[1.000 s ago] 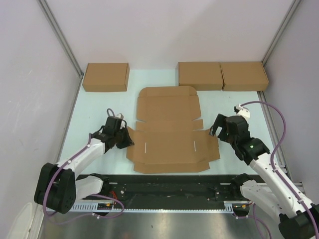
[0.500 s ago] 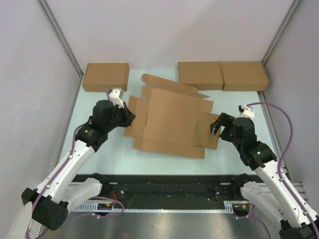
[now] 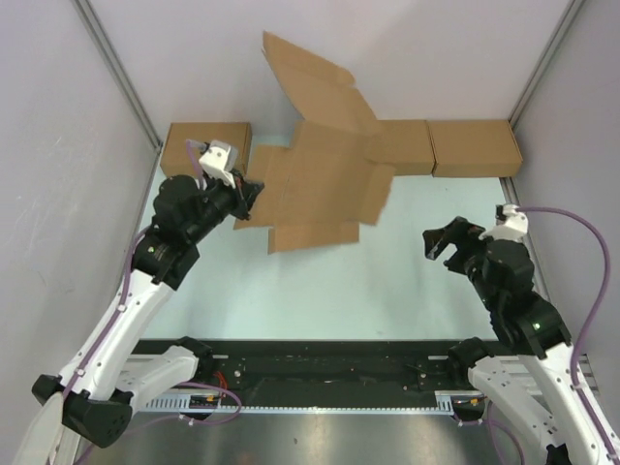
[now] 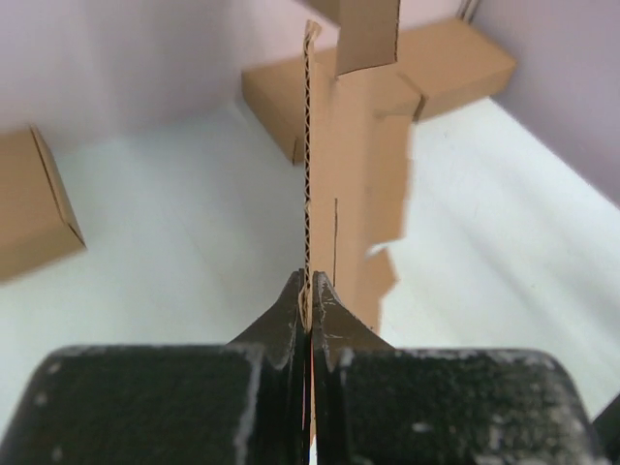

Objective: Fold the paper box

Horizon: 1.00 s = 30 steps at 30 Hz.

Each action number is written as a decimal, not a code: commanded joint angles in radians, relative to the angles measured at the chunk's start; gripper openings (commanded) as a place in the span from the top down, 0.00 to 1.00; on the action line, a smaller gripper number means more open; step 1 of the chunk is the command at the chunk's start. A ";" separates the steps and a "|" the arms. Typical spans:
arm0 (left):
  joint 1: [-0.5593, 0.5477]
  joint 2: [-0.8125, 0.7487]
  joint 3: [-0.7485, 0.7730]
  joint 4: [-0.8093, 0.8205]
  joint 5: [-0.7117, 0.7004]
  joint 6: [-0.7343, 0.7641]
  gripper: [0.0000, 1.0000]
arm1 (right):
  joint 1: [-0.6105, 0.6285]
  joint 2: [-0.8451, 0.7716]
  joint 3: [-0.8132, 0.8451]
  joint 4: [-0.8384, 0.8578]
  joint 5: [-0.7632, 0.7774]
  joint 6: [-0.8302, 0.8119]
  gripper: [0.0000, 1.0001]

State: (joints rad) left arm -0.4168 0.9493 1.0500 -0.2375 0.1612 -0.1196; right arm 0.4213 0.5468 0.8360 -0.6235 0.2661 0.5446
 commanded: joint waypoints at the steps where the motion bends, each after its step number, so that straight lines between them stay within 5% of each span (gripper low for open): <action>1: -0.005 0.055 0.197 0.155 0.047 0.077 1.00 | -0.003 -0.053 0.081 -0.008 0.035 -0.029 0.04; 8: -0.043 0.273 0.409 0.196 0.250 0.008 1.00 | -0.003 -0.051 0.121 -0.071 0.064 -0.041 0.04; 19: -0.137 0.463 0.488 0.190 0.576 -0.032 1.00 | -0.004 -0.084 0.146 -0.134 0.127 -0.038 0.04; 30: 0.041 0.677 0.522 0.026 0.321 -0.091 0.90 | -0.006 -0.068 0.144 -0.156 0.148 -0.043 0.04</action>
State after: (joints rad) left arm -0.4492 1.5772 1.5238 -0.1528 0.6182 -0.1917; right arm 0.4202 0.4683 0.9447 -0.7807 0.3992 0.5117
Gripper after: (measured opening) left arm 0.071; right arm 0.962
